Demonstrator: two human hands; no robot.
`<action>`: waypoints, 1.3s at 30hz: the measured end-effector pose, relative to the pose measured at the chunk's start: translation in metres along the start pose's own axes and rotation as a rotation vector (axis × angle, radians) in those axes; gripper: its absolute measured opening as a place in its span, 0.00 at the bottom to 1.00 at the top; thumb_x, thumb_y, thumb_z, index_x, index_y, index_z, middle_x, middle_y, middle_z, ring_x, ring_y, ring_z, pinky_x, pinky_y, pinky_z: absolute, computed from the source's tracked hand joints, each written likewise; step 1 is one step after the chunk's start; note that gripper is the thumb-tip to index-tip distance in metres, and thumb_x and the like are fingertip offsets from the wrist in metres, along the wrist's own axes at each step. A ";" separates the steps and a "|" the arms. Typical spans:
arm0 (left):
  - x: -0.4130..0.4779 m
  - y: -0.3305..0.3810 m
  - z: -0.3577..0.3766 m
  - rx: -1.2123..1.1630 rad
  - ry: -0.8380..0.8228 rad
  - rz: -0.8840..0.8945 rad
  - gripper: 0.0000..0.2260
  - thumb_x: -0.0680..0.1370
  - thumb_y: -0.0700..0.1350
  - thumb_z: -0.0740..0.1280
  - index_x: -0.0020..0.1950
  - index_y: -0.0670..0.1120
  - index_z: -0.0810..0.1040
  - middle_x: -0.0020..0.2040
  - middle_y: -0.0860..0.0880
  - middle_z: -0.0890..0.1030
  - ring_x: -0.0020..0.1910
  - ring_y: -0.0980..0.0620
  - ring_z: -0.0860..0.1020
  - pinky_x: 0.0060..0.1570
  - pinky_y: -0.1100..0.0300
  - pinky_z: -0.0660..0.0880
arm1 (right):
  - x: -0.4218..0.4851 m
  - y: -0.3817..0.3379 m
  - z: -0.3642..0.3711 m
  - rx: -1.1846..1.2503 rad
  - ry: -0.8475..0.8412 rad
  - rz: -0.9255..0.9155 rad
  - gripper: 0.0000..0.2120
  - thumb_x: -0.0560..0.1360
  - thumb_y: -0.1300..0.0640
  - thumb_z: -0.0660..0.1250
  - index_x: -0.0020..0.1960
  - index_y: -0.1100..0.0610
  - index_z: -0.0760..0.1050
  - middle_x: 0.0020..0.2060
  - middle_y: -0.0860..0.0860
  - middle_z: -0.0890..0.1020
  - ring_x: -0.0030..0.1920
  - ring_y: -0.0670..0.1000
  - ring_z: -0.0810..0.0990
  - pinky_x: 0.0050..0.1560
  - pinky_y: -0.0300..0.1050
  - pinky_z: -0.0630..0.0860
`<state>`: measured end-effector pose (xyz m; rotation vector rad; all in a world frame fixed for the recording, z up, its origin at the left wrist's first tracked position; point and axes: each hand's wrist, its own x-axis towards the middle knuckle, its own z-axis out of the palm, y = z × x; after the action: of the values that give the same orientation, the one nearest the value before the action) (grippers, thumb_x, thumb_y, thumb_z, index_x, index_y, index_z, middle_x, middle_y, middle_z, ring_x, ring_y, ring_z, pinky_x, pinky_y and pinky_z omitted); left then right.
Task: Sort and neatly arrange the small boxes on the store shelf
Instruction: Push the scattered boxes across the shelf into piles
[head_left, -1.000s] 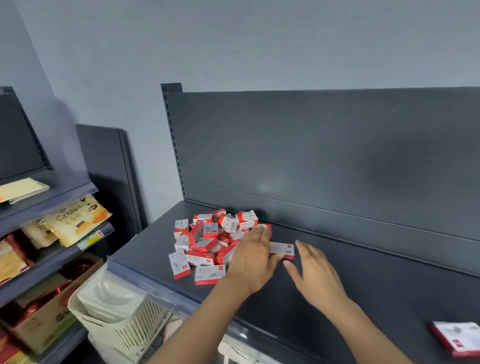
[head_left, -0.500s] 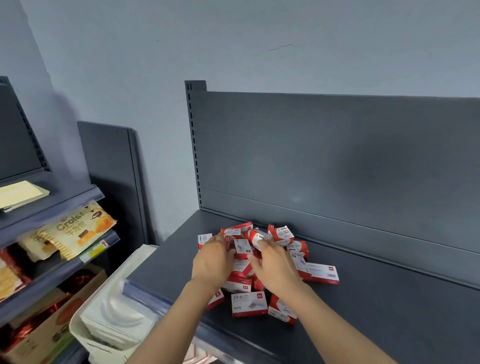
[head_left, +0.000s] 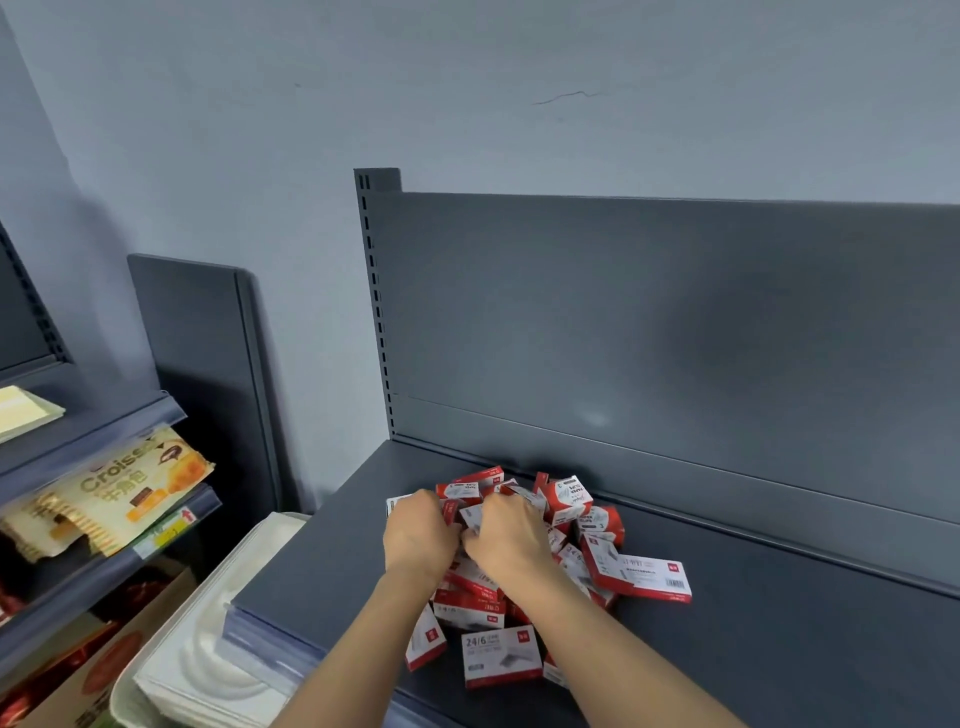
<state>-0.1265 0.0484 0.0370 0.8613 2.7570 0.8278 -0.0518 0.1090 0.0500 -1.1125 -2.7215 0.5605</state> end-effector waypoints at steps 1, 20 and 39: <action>0.000 0.001 0.000 -0.013 -0.001 0.002 0.17 0.73 0.40 0.65 0.27 0.47 0.62 0.27 0.51 0.68 0.27 0.52 0.68 0.27 0.62 0.65 | -0.003 0.001 -0.004 0.009 0.010 -0.006 0.20 0.74 0.54 0.64 0.29 0.55 0.59 0.29 0.50 0.68 0.38 0.52 0.72 0.37 0.43 0.69; -0.121 0.202 0.058 -0.041 0.098 0.686 0.05 0.74 0.45 0.67 0.42 0.45 0.81 0.37 0.43 0.83 0.41 0.39 0.79 0.39 0.52 0.75 | -0.153 0.217 -0.134 0.097 0.332 0.237 0.08 0.70 0.56 0.64 0.40 0.58 0.67 0.36 0.56 0.76 0.37 0.57 0.70 0.33 0.44 0.62; -0.297 0.322 0.198 0.431 -0.166 1.104 0.18 0.62 0.45 0.77 0.49 0.47 0.79 0.41 0.51 0.82 0.38 0.54 0.81 0.33 0.63 0.74 | -0.300 0.414 -0.172 -0.043 0.280 0.474 0.07 0.72 0.54 0.63 0.43 0.56 0.67 0.44 0.56 0.79 0.39 0.54 0.71 0.36 0.42 0.64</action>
<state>0.3320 0.1942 0.0357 2.4635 2.1694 0.1793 0.4760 0.2195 0.0463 -1.7168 -2.2451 0.3649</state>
